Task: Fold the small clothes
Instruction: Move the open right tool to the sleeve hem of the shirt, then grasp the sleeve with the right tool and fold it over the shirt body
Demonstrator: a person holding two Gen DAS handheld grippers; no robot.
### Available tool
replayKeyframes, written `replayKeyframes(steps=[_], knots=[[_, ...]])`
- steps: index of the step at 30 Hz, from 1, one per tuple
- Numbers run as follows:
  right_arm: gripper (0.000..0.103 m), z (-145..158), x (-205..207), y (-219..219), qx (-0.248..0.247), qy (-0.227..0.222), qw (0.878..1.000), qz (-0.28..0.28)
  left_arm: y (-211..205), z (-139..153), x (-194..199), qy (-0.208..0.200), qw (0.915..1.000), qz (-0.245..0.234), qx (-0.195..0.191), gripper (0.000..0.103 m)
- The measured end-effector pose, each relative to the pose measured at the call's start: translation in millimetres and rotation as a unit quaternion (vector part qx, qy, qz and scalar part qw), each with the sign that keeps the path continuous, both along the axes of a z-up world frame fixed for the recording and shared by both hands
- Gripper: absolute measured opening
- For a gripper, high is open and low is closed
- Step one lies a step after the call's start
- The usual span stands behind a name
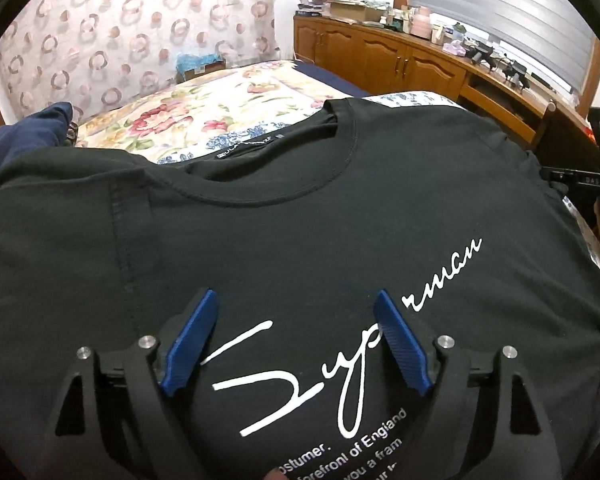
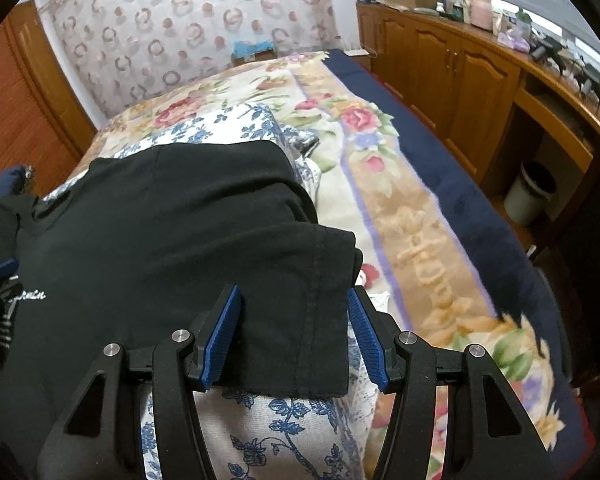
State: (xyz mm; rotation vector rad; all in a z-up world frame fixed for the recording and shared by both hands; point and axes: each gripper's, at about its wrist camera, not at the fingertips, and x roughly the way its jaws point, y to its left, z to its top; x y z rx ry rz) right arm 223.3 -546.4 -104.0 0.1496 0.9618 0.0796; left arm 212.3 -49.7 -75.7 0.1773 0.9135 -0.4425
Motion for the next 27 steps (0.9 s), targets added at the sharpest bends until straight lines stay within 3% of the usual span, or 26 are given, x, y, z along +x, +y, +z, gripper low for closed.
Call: replayKeyframes(steps=[10,12,14,16,20,23,27], knots=[[0.056,-1.8,-1.6,-2.2,0.018,0.004,1.0,-0.003,-3.6,-0.9,1.7,0.002,1.0,-0.004,0.002,0.088],[0.052,-1.0,-2.5,-3.1,0.024,0.004,1.0,-0.001,-5.2,-1.6,1.2,0.001,1.0,-0.006,0.004,0.089],[0.039,0.8,-3.4,0.4,0.02,0.0,1.0,0.007,-5.7,-1.7,1.5,0.002,1.0,-0.007,0.004,0.09],[0.035,3.7,-4.3,7.0,-0.002,-0.002,1.0,0.007,-6.1,-1.5,1.8,0.002,1.0,-0.007,0.004,0.09],[0.014,8.6,-2.9,18.7,-0.054,-0.008,0.998,0.006,-6.4,-1.5,1.9,0.002,1.0,-0.007,0.004,0.09],[0.003,11.0,-3.8,24.0,-0.084,-0.016,0.996,0.013,-6.4,-1.5,1.9,0.002,1.0,-0.007,0.004,0.091],[0.001,16.6,-5.5,33.3,-0.086,-0.029,0.995,0.032,-6.6,-1.4,1.9,0.002,1.0,-0.006,0.004,0.091]])
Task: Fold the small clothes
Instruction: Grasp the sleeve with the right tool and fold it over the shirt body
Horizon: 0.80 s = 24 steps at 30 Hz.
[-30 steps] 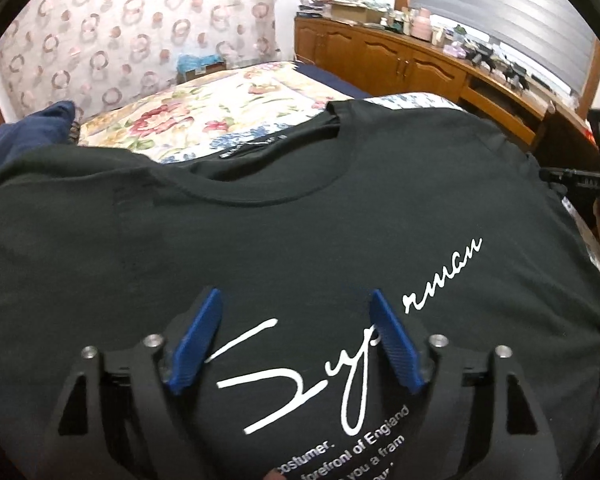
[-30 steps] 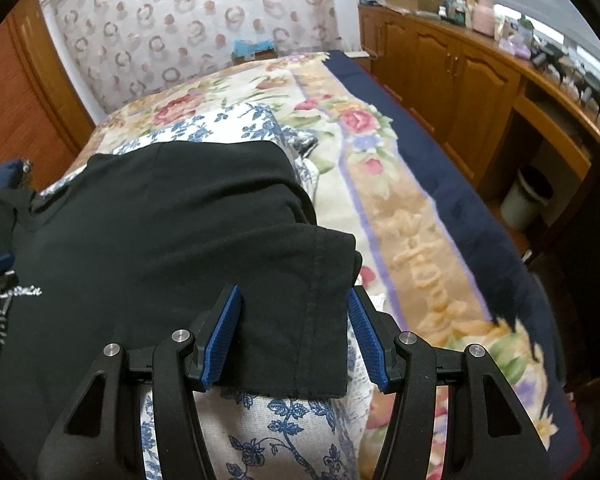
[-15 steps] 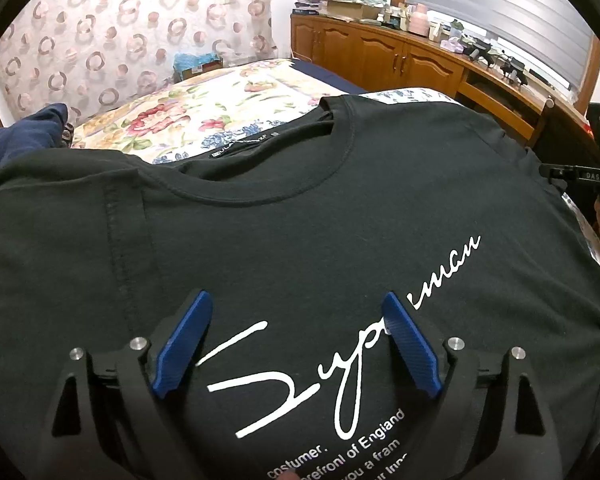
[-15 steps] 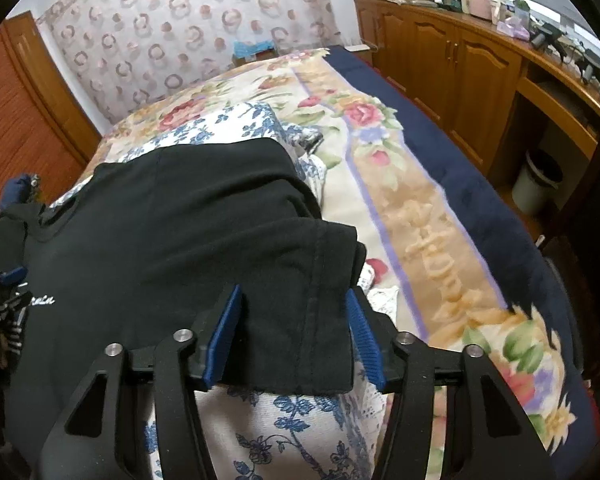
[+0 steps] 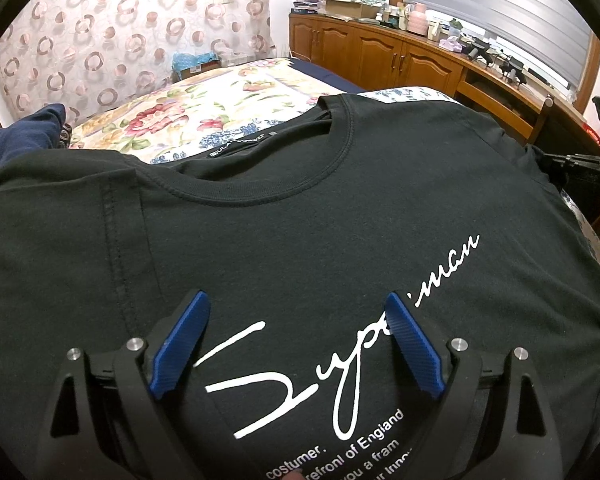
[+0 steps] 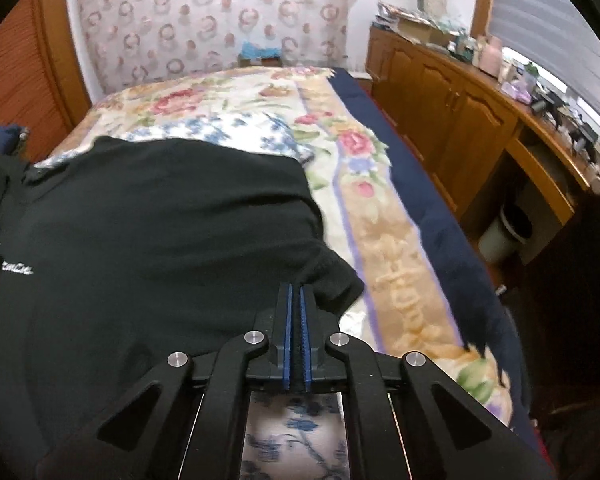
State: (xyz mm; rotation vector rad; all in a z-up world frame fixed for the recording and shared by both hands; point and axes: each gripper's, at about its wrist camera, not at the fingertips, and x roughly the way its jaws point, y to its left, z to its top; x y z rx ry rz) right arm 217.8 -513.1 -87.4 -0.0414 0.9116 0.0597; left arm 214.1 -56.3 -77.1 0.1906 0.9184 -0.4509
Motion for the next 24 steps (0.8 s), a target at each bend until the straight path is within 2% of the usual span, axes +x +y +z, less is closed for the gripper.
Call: replayKeyframes(steps=[7,10,16,24], knots=[[0.001,23.5,-1.9,32.2,0.067,-0.032,0.995,0.06,0.1,0.1,0.1,0.0,1.0,0.0,-0.001,0.091],[0.001,28.5,-3.3,50.3,0.081,-0.036,0.992,0.087,-1.3,0.0,-0.1,-0.001,1.0,0.0,0.002,0.091],[0.001,14.0,-5.9,79.8,0.1,-0.01,0.987,0.124,-2.7,-0.3,-0.5,-0.001,1.0,0.003,0.002,0.091],[0.005,-9.7,-10.2,92.2,0.097,0.025,0.987,0.125,0.5,2.3,-2.7,-0.002,0.9997,0.022,-0.006,0.091]])
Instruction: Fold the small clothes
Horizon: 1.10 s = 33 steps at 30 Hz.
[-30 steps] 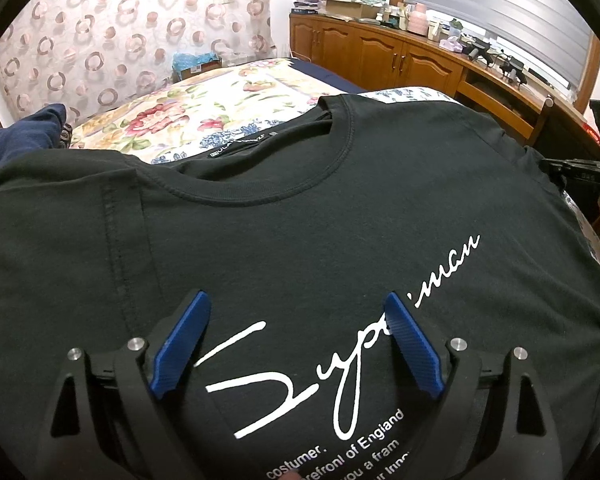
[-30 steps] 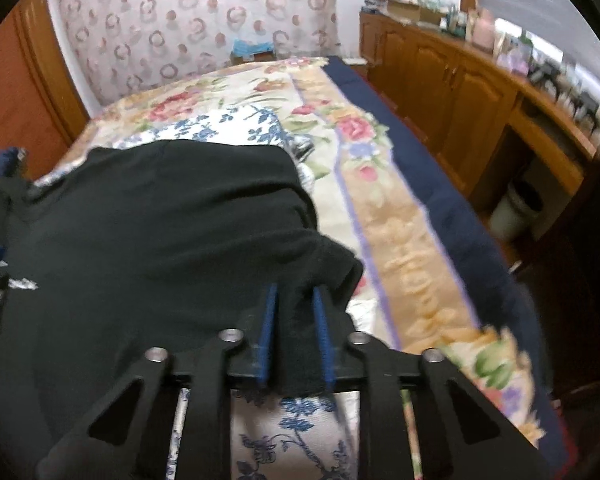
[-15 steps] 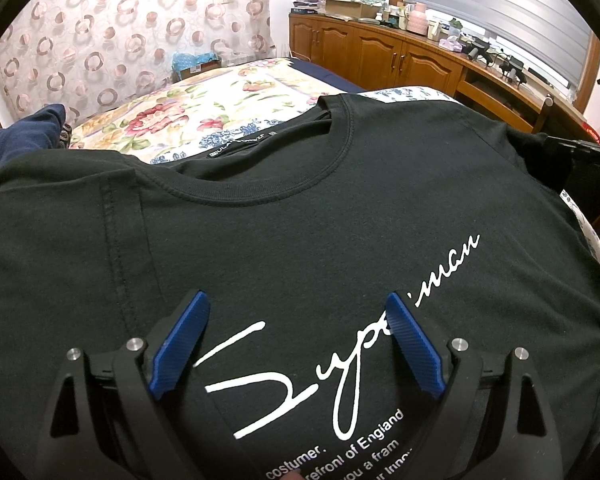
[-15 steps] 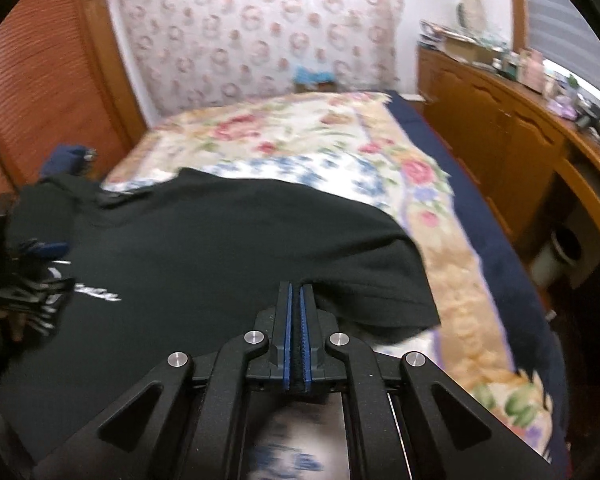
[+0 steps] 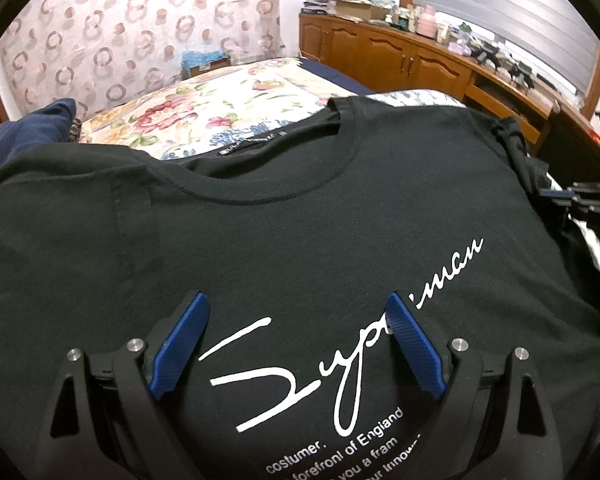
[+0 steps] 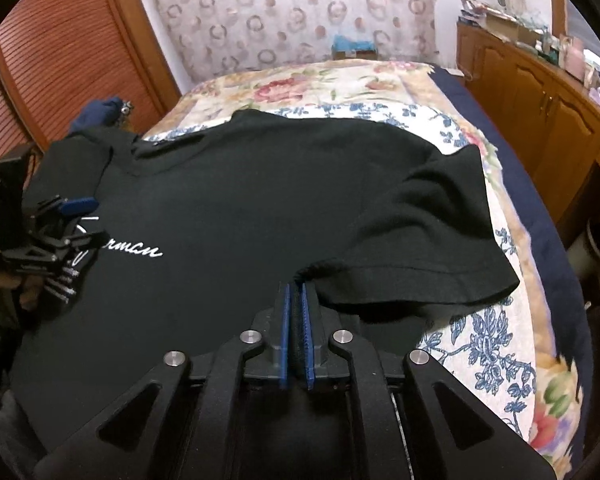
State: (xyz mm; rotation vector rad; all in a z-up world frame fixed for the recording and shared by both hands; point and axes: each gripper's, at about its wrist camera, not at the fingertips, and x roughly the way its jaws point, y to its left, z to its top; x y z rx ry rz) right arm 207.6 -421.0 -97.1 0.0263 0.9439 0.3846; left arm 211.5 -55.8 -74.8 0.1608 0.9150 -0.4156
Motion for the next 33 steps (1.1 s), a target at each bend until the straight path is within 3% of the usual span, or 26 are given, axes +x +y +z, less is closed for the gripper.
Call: replayKeyframes(steps=[2,7,14,17,25,29,33], knots=[[0.018,3.8,-0.7,-1.7,0.001,-0.003,1.0,-0.002,2.2,5.9,-0.3,-0.009,0.9999,0.007,-0.012,0.091],[0.034,28.1,-3.8,-5.3,-0.004,-0.033,0.999,-0.001,8.5,21.6,-7.8,-0.038,0.9986,0.024,-0.029,0.091],[0.038,48.3,4.6,-39.7,-0.041,-0.066,0.996,-0.053,7.0,32.0,-16.1,-0.058,0.9974,0.026,-0.034,0.091],[0.039,40.9,11.8,-56.4,-0.059,-0.059,0.993,-0.08,4.9,30.7,-20.0,-0.059,0.9974,0.022,-0.034,0.091],[0.039,-1.3,21.6,-83.8,-0.048,-0.005,0.992,-0.116,0.8,28.3,-22.4,-0.05,0.998,0.017,-0.033,0.091],[0.039,-0.5,19.0,-87.3,-0.042,-0.01,0.992,-0.119,1.8,28.5,-24.9,-0.049,0.998,0.019,-0.034,0.091],[0.039,-1.1,20.2,-80.8,-0.072,-0.018,0.991,-0.109,0.7,29.5,-25.5,-0.05,0.9979,0.021,-0.035,0.091]])
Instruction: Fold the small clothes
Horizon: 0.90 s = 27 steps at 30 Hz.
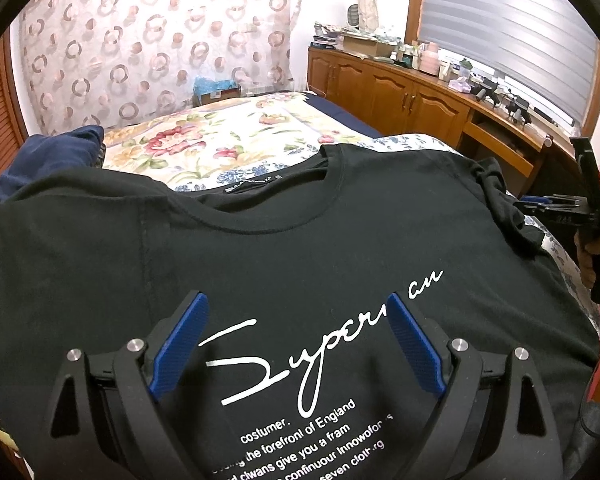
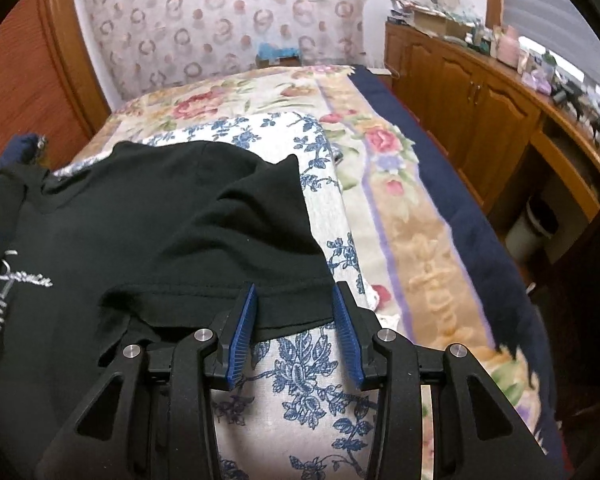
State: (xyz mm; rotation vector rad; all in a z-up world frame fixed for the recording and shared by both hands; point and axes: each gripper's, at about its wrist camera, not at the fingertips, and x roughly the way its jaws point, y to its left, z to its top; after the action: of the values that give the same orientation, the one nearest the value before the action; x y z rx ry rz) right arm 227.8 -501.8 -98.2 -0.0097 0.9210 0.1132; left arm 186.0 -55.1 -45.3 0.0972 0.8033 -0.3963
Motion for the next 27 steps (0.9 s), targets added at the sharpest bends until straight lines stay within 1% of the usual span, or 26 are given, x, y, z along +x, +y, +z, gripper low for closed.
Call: replayKeyframes(steps=[4,6,8,9,10,11,13,14,16,19,22,24,25,26,27], knots=[[0.039,-1.7,0.5,5.7,-0.022,-0.007,1.0,0.005,2.9,0.8,-2.2,-0.002,1.0,0.001,-0.003,0.091],[0.033,-2.1,0.1,5.0,-0.018,-0.007,1.0,0.01,4.4,1.9,-2.9,-0.003,1.0,0.002,-0.004,0.091],[0.016,-2.0,0.2,6.5,-0.009,-0.005,1.0,0.026,6.3,2.4,-3.3,-0.003,1.0,0.004,-0.006,0.091],[0.013,-1.5,0.1,7.6,-0.003,-0.001,0.999,0.035,7.0,2.6,-3.5,-0.003,1.0,0.004,-0.007,0.091],[0.006,-0.8,0.9,8.8,-0.002,0.002,0.999,0.042,7.7,2.6,-3.4,-0.003,1.0,0.005,-0.007,0.091],[0.003,-0.1,0.8,10.2,-0.002,0.003,0.999,0.048,7.7,2.7,-3.5,-0.004,0.9999,0.006,-0.007,0.091],[0.001,2.3,0.5,12.7,0.007,0.003,0.999,0.053,9.6,3.4,-4.5,-0.005,0.9999,0.008,-0.009,0.091],[0.0,4.6,-0.7,14.3,0.021,0.001,0.998,0.059,9.9,3.6,-4.9,-0.005,0.9999,0.009,-0.009,0.091],[0.0,13.2,-2.0,22.2,0.035,-0.013,0.997,0.073,12.5,4.2,-5.7,-0.007,0.9999,0.011,-0.011,0.091],[0.0,29.2,-2.0,39.9,0.04,-0.033,0.994,0.097,15.2,5.1,-6.8,-0.009,0.9998,0.014,-0.012,0.091],[0.0,40.2,-0.6,56.6,0.018,-0.049,0.992,0.114,19.6,5.1,-8.0,-0.009,0.9997,0.019,-0.011,0.091],[0.0,41.9,5.7,55.7,0.009,-0.048,0.993,0.104,21.8,5.7,-9.1,-0.01,0.9996,0.023,-0.012,0.091],[0.005,41.0,8.4,52.8,0.004,-0.048,0.994,0.095,23.1,5.8,-9.7,-0.01,0.9996,0.024,-0.013,0.091],[0.019,39.7,9.8,49.8,-0.008,-0.048,0.996,0.081,24.6,5.6,-10.3,-0.009,0.9995,0.026,-0.015,0.091],[0.027,36.6,12.1,44.3,-0.022,-0.047,0.997,0.063,26.1,5.1,-10.5,-0.009,0.9995,0.026,-0.016,0.091]])
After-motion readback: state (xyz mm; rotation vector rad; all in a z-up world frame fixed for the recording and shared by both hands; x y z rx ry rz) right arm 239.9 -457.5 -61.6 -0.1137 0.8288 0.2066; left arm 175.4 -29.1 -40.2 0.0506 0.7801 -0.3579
